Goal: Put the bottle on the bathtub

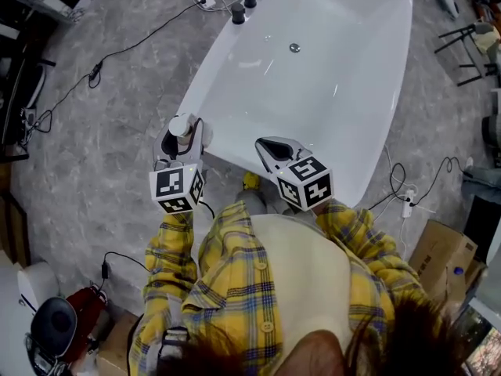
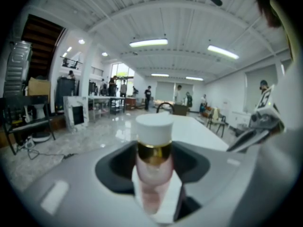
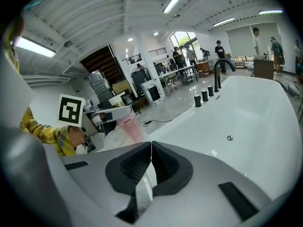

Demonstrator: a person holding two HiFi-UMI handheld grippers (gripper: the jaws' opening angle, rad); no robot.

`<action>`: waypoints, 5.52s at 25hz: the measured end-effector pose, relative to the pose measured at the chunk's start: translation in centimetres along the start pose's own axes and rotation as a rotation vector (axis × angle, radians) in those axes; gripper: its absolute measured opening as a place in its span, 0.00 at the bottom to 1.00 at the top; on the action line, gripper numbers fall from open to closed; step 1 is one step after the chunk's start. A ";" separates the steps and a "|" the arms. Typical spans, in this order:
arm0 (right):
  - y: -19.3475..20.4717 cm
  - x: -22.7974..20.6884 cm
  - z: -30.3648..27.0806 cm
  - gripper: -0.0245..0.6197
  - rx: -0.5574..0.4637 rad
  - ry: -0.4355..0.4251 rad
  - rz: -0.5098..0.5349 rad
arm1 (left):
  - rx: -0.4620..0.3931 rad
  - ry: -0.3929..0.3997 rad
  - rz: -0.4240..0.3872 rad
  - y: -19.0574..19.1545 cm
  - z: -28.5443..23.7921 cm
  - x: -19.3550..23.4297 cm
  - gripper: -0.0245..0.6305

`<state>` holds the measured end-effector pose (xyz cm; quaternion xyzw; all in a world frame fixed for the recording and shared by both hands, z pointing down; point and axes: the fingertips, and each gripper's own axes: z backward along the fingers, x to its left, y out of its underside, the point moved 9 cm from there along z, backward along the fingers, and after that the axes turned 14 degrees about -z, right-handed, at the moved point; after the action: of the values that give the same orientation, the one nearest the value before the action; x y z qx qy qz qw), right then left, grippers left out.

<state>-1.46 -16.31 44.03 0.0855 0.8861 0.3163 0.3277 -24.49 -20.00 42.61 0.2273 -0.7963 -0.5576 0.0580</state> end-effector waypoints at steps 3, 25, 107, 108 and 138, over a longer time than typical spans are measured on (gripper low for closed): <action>-0.4 0.2 -1.1 0.06 0.013 0.003 0.009 | 0.000 -0.014 0.002 0.1 -1.2 1.3 0.37; 0.7 -0.3 -3.6 0.06 0.058 0.058 -0.014 | 0.002 -0.041 -0.027 3.0 -8.7 6.2 0.37; 1.7 1.0 2.8 0.06 -0.139 0.063 -0.074 | -0.053 0.102 0.070 -0.1 4.4 -3.4 0.09; 1.7 1.0 2.9 0.06 -0.147 0.065 -0.077 | -0.052 0.116 0.066 -0.3 4.3 -3.7 0.08; 0.4 -1.5 6.6 0.06 -0.281 0.143 -0.134 | 0.012 0.332 0.030 -1.8 2.7 -8.5 0.05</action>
<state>3.87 -13.23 41.26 -0.0432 0.8579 0.4200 0.2928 -17.33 -14.54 41.29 0.3046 -0.7825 -0.5065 0.1959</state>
